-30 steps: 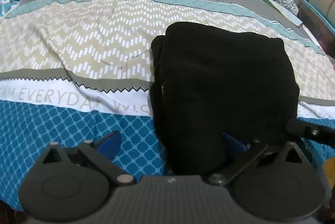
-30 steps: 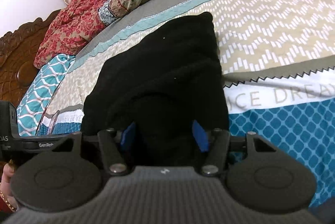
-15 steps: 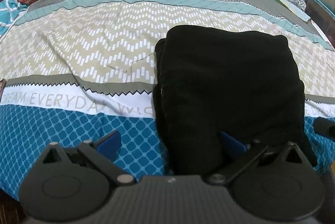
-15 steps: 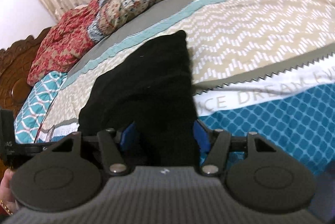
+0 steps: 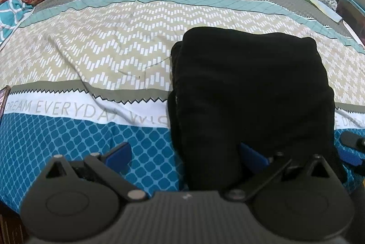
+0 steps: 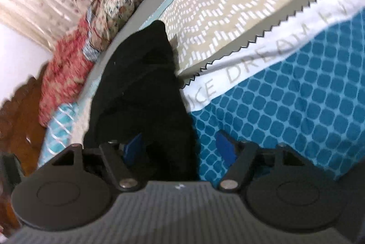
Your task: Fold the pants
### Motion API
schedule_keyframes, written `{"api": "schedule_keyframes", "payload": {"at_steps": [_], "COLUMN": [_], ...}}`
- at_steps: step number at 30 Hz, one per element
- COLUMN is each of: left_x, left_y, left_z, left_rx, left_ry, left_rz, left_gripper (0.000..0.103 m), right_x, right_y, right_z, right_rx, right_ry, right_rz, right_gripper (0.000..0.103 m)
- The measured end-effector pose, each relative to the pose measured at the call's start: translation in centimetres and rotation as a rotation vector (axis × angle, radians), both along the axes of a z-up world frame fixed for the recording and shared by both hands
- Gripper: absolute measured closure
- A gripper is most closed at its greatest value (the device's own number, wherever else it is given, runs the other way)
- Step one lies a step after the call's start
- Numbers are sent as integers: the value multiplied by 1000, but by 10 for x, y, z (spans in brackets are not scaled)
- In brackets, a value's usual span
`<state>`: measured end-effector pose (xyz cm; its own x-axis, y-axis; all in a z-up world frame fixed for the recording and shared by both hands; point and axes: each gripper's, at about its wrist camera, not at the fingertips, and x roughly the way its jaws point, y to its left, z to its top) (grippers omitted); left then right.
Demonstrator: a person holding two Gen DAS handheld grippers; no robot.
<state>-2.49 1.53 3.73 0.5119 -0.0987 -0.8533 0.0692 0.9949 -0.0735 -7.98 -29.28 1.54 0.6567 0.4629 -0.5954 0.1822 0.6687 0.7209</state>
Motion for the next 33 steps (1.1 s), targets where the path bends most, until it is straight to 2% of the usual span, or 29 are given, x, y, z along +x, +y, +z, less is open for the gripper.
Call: {"api": "schedule_keyframes", "payload": {"at_steps": [3,8,13,16,29,33], "left_x": [-1,-2,-1,-1,3,-5], "left_y": [0,-1,-1,0,9,11], "left_z": [0,0,-1,-1,-2,5], "left_rx": [8,18,15,9,-64,-66], "left_ry": [-4,-8,-5,-2,21,-25], "left_rz": [-1,-3,1,3,3,13], "left_gripper": [0,0,0,0,0,0], "right_x": [-4,-10,-11,-10,-7,-5], "right_y": [-3,3,13,18,32,44], "right_z": [1,5,4,1,3,10], "right_rx": [19,-4,-30,-6,-64,-139], "right_ry": [-21,-68,-102,-131,-129,-108], "right_rz": [-4,3,-4,1,11,20], "right_gripper": [22,11,6,0,0,0]}}
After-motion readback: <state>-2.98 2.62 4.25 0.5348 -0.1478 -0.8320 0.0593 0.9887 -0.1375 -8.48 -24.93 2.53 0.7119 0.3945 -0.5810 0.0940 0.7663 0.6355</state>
